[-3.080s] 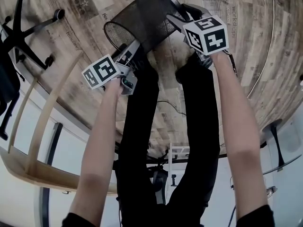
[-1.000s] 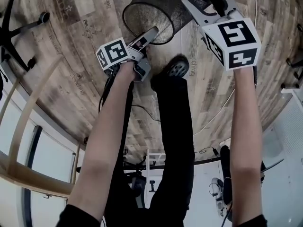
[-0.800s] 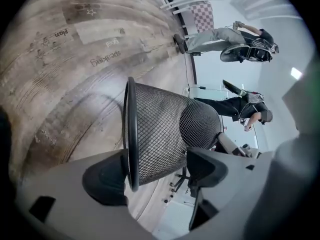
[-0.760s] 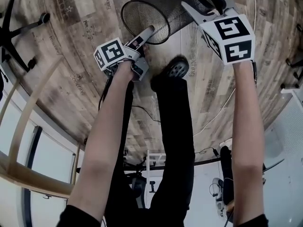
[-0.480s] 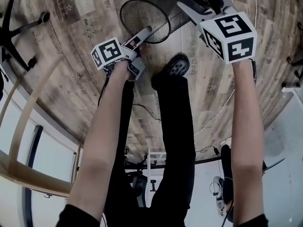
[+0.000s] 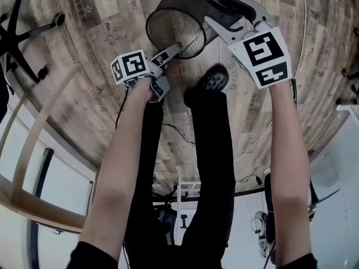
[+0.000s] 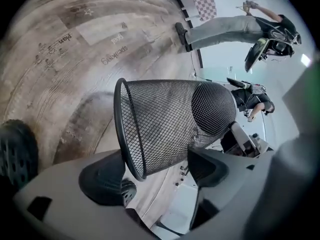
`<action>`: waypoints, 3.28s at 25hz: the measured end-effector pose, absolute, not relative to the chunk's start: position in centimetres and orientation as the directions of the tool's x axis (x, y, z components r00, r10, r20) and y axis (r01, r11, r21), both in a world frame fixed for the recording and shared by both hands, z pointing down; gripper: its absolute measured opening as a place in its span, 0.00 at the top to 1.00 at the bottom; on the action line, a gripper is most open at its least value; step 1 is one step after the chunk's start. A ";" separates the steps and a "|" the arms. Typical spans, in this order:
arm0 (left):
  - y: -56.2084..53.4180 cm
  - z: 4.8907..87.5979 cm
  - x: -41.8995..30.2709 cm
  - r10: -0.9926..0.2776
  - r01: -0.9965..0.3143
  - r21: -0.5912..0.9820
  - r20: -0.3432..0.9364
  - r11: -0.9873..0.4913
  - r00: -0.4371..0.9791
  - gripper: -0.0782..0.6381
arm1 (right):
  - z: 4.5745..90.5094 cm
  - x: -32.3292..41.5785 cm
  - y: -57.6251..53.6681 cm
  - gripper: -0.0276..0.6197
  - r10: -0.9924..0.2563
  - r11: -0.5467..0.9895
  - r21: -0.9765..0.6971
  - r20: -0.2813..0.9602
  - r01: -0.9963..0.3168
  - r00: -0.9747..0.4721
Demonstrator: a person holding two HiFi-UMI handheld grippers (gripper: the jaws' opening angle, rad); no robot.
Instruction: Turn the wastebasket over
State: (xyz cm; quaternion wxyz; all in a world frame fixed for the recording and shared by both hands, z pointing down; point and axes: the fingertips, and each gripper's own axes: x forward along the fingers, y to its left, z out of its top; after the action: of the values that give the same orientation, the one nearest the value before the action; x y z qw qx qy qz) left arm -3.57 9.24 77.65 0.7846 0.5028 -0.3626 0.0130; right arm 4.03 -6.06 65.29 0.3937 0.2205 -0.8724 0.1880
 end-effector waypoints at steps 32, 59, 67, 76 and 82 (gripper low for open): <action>6.9 68.4 -7.3 -0.473 -0.305 0.850 0.500 0.430 0.725 0.35 | 64.1 -0.4 0.2 0.58 -0.200 0.877 -0.124 0.784 -0.464 -0.588; 2.3 65.5 -6.5 -0.582 -0.257 0.855 0.499 0.450 0.642 0.35 | 63.4 -0.3 2.2 0.60 -0.169 0.708 -0.401 0.703 -0.581 -0.691; 3.1 66.0 -6.4 -0.538 -0.308 0.832 0.539 0.462 0.648 0.35 | 63.4 -0.7 3.7 0.60 -0.084 0.723 -0.452 0.693 -0.522 -0.716; 4.8 66.8 -7.0 -0.544 -0.306 0.819 0.557 0.486 0.628 0.44 | 63.4 -0.8 4.9 0.62 -0.057 0.724 -0.474 0.683 -0.502 -0.728; 6.1 67.5 -7.0 -0.524 -0.324 0.796 0.588 0.511 0.617 0.49 | 63.6 -1.0 5.6 0.65 -0.046 0.747 -0.451 0.698 -0.488 -0.715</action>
State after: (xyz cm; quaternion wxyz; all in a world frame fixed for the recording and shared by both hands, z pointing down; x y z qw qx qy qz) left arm -6.98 6.08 67.54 0.7538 0.4899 -0.4328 -0.0663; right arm -1.01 5.63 63.55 0.3447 0.1537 -0.8687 0.3208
